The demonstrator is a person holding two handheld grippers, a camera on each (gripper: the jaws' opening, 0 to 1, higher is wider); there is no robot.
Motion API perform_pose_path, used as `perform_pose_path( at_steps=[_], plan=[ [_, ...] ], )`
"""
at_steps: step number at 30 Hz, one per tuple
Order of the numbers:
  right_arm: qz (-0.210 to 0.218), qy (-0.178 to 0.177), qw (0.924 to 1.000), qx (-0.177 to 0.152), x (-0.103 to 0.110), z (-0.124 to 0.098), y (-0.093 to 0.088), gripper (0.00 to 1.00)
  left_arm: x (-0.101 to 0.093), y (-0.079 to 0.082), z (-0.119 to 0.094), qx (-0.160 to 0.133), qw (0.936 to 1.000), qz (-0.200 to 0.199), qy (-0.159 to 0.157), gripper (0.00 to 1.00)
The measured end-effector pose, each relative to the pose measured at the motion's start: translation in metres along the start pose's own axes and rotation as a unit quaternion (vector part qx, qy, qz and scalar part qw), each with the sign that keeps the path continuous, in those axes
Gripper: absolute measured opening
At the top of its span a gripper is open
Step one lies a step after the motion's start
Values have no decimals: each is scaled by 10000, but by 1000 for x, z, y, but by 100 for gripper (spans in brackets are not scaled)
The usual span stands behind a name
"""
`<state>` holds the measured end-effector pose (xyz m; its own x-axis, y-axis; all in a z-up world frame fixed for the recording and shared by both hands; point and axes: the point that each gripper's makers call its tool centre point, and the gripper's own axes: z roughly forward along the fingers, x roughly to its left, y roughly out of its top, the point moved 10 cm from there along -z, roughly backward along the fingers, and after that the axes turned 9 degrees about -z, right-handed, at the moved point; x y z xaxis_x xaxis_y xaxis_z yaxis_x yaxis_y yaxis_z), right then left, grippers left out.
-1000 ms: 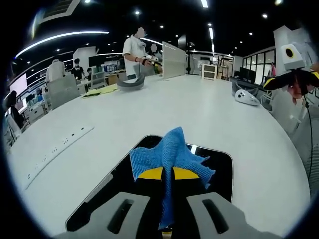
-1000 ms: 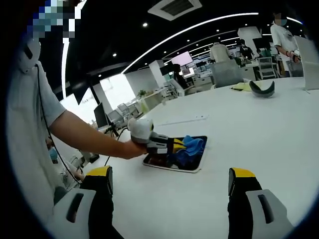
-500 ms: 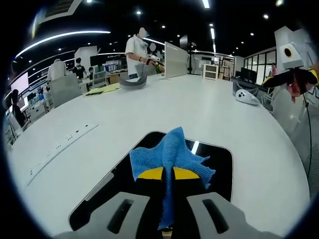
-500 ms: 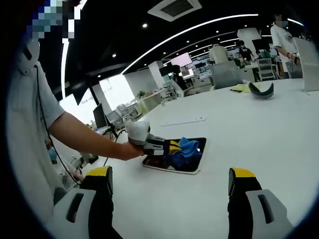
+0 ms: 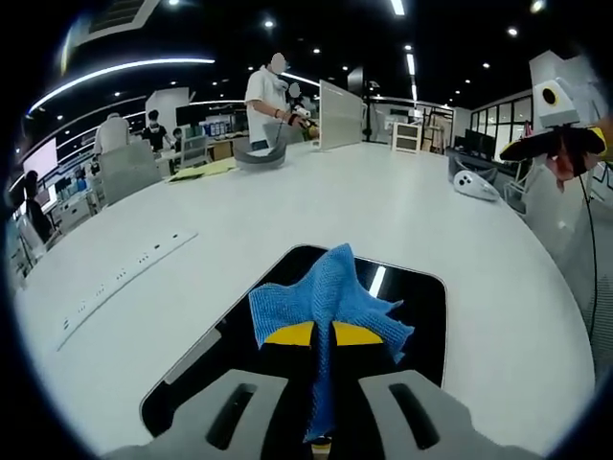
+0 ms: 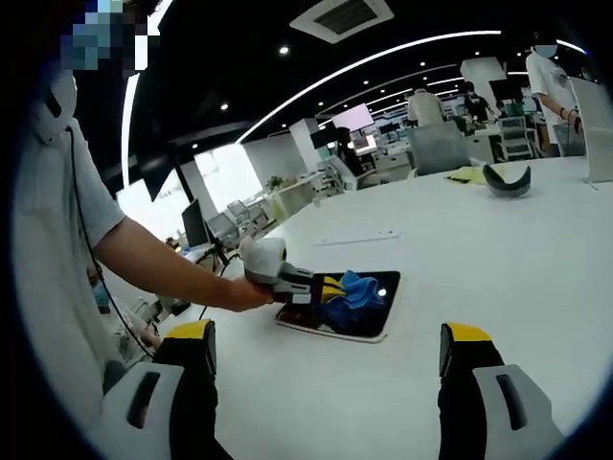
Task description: Wipe the mirror surface with the cleaning cloth until all visible marks leave the cleaned area.
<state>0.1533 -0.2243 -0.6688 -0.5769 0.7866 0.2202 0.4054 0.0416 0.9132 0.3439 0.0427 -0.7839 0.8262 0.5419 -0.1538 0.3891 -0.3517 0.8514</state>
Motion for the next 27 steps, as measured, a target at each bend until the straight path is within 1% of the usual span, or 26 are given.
perform_pose_path(
  at_steps=[10, 27],
  plan=[
    [-39, 25, 10000, 30, 1, 0, -1, 97, 6, -7, -12, -57, 10000, -47, 57, 3],
    [-38, 30, 10000, 49, 2, 1, -2, 97, 12, -13, -26, -46, 9999, -46, 139, 3]
  ],
)
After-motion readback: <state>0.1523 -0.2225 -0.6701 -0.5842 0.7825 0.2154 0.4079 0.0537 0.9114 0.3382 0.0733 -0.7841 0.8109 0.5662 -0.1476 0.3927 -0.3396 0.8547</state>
